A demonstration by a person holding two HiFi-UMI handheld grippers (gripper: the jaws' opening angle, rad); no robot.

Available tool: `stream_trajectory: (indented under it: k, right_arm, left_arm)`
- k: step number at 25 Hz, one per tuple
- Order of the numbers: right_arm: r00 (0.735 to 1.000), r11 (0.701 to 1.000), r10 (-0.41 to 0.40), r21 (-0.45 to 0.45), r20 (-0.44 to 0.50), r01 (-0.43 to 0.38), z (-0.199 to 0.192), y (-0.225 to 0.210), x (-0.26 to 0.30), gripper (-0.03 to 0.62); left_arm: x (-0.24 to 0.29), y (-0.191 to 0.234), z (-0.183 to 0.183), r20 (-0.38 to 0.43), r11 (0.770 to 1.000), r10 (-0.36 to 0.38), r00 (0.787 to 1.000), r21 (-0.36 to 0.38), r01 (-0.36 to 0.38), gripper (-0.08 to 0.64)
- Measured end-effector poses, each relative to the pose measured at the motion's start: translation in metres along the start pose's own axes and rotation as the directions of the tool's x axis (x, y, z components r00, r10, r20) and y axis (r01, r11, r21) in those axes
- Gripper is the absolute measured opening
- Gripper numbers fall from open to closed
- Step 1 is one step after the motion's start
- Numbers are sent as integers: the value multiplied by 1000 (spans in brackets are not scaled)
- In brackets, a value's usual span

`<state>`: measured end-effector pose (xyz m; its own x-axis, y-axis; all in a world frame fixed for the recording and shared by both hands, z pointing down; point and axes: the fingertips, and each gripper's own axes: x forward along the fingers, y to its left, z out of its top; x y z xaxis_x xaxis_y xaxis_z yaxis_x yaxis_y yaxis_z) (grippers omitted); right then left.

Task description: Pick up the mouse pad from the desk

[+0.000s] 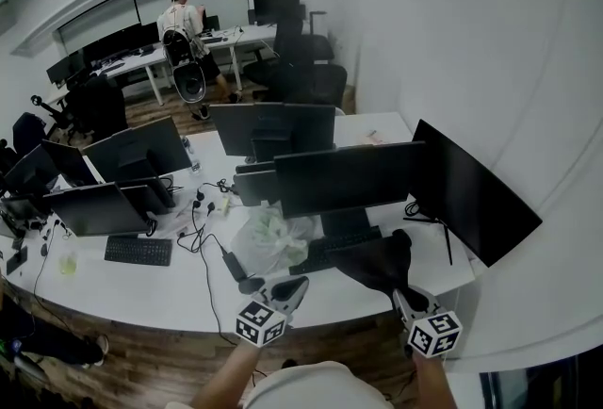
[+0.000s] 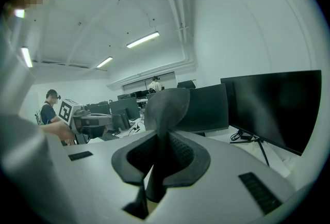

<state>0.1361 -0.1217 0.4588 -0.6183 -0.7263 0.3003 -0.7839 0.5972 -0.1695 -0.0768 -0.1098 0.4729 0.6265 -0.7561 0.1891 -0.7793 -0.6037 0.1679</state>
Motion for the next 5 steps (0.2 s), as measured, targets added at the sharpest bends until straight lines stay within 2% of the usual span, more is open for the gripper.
stream_trajectory:
  k: [5]
  right_arm:
    - [1000, 1000, 1, 0, 5, -1, 3, 5, -1, 44]
  left_arm:
    - [-4, 1, 4, 5, 1000, -1, 1000, 4, 1, 15]
